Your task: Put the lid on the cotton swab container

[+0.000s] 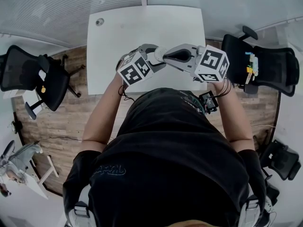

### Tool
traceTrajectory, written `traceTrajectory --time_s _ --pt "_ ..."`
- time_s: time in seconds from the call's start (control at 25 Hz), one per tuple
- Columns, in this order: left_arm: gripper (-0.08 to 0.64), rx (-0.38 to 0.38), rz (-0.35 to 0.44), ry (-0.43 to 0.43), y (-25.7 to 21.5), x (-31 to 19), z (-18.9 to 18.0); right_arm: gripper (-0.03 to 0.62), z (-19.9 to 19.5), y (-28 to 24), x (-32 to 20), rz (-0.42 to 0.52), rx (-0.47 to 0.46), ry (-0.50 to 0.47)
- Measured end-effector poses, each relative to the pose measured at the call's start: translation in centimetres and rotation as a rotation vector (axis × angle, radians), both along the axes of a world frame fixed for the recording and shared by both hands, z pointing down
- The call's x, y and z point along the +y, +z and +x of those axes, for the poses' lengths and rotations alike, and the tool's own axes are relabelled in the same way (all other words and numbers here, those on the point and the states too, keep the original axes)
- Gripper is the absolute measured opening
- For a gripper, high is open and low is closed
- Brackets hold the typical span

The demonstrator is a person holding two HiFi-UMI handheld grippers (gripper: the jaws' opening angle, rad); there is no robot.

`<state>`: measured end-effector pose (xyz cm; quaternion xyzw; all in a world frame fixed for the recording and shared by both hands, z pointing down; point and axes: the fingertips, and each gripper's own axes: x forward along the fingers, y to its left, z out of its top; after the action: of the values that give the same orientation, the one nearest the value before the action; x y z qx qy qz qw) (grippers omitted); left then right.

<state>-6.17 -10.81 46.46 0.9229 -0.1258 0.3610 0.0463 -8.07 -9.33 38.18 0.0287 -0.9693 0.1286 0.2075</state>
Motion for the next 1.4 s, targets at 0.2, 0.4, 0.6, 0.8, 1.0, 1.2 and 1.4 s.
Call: traceTrajectory --time_s 0.2,0.4,0.6,0.8,1.0,1.2,1.4 --pt "0.259 0.002 0.002 0.002 -0.28 0.19 -0.08 0.023 -0.08 -0.28 0.21 -0.007 -0.008 0.001" --pt "0.259 0.0 -0.001 0.005 -0.22 0.45 0.01 0.024 0.07 -0.04 0.46 -0.009 -0.005 0.006" --pt "0.259 -0.009 0.009 0.014 -0.38 0.6 0.25 0.023 0.41 0.02 0.67 -0.011 -0.005 0.015" --pt "0.259 -0.009 0.012 0.018 -0.36 0.7 0.49 0.023 0.65 0.06 0.74 -0.012 -0.008 0.022" --pt "0.259 -0.013 0.015 0.02 -0.43 0.7 0.64 0.023 0.65 0.06 0.78 -0.004 -0.001 0.019" --pt "0.259 -0.027 0.02 0.02 -0.3 0.61 0.52 0.023 0.52 0.22 0.69 -0.005 0.003 0.024" --pt "0.259 -0.043 0.029 0.027 -0.15 0.88 0.47 0.023 0.33 0.47 0.84 -0.018 0.009 0.038"
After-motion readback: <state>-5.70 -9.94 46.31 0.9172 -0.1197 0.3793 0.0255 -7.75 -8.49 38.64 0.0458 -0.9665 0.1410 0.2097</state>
